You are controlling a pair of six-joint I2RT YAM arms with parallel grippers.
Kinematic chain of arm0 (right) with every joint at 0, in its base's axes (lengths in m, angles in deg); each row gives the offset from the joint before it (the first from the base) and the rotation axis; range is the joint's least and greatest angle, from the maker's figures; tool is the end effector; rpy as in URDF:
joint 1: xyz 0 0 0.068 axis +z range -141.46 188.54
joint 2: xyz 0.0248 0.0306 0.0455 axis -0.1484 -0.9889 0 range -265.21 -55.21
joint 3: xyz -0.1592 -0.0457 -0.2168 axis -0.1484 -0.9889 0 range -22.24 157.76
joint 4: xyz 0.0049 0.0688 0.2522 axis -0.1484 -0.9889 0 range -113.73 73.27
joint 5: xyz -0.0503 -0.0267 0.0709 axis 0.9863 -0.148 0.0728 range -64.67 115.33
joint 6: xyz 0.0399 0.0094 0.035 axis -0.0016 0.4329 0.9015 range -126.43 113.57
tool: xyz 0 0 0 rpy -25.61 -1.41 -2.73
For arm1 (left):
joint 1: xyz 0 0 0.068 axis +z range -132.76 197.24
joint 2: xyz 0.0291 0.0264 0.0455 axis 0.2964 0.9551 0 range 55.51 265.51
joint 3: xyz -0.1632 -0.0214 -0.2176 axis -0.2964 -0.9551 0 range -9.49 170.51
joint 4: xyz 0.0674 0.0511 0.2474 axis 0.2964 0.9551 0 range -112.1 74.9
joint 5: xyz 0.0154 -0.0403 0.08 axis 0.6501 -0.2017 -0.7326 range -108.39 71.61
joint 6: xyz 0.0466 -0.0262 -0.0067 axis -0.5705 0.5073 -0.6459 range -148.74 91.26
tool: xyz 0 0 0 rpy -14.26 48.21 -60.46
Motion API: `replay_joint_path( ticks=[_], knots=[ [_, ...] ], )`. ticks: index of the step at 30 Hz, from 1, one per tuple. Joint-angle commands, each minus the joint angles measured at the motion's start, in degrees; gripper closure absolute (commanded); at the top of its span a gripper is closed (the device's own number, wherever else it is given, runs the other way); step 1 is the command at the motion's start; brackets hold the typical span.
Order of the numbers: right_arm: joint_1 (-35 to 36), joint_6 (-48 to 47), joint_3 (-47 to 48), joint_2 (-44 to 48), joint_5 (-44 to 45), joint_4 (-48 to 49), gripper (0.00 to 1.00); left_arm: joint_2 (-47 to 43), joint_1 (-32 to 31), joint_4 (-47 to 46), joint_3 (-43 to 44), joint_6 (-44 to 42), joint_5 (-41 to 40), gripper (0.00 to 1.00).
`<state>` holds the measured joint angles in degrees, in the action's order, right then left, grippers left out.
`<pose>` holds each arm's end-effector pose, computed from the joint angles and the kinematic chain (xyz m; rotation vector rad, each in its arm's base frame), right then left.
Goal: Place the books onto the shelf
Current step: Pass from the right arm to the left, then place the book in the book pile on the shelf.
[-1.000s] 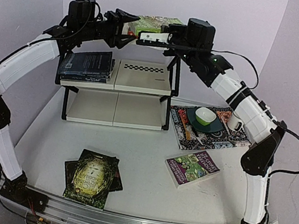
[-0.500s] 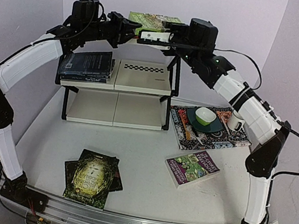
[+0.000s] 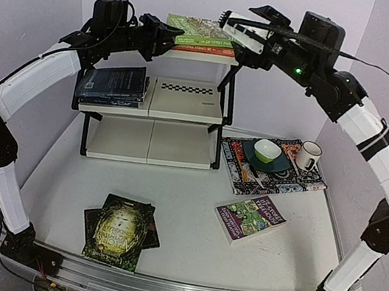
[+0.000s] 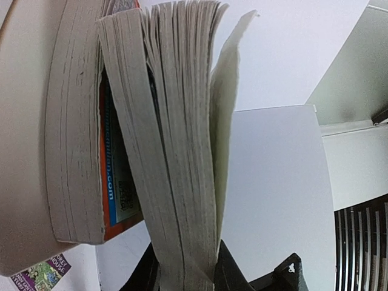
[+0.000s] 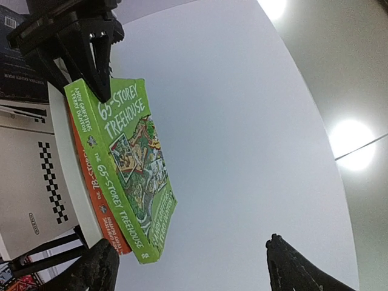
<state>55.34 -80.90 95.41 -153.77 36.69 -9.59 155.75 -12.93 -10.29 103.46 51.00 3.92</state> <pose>0.2576 0.2642 0.5595 -0.8917 0.7078 -0.5408 0.3386 -0.2126 0.4873 -0.4360 1.8211 -1.7346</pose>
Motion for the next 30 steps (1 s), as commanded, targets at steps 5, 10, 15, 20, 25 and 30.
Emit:
replay_joint_path(
  ticks=[5, 10, 15, 20, 25, 30],
  knots=[
    [-1.05, 26.82, 3.57, 4.78, 2.88, -14.20, 0.02, -2.46, 1.14, -4.96, 4.57, -1.07, -0.18, 0.88],
    [-2.38, 38.05, 8.62, 2.46, -0.02, -25.29, 0.02, -2.39, 1.65, -4.83, 5.21, -0.66, 0.53, 0.88],
    [-3.43, 45.56, 11.08, 0.32, -5.02, -29.74, 0.02, -1.79, 2.50, -4.54, 6.32, 0.14, 2.81, 0.89],
    [-5.79, 54.09, 15.03, -2.64, -10.84, -32.65, 0.02, -1.98, 3.22, -4.27, 6.21, 0.64, 3.71, 0.89],
    [-7.25, 57.19, 17.06, -5.29, -15.22, -31.82, 0.02, -1.06, 3.97, -3.94, 7.02, 1.31, 5.77, 0.89],
    [-7.83, 58.66, 17.68, -6.98, -13.61, -29.23, 0.03, -0.14, 4.86, -3.40, 8.48, 1.90, 8.90, 0.90]
  ],
)
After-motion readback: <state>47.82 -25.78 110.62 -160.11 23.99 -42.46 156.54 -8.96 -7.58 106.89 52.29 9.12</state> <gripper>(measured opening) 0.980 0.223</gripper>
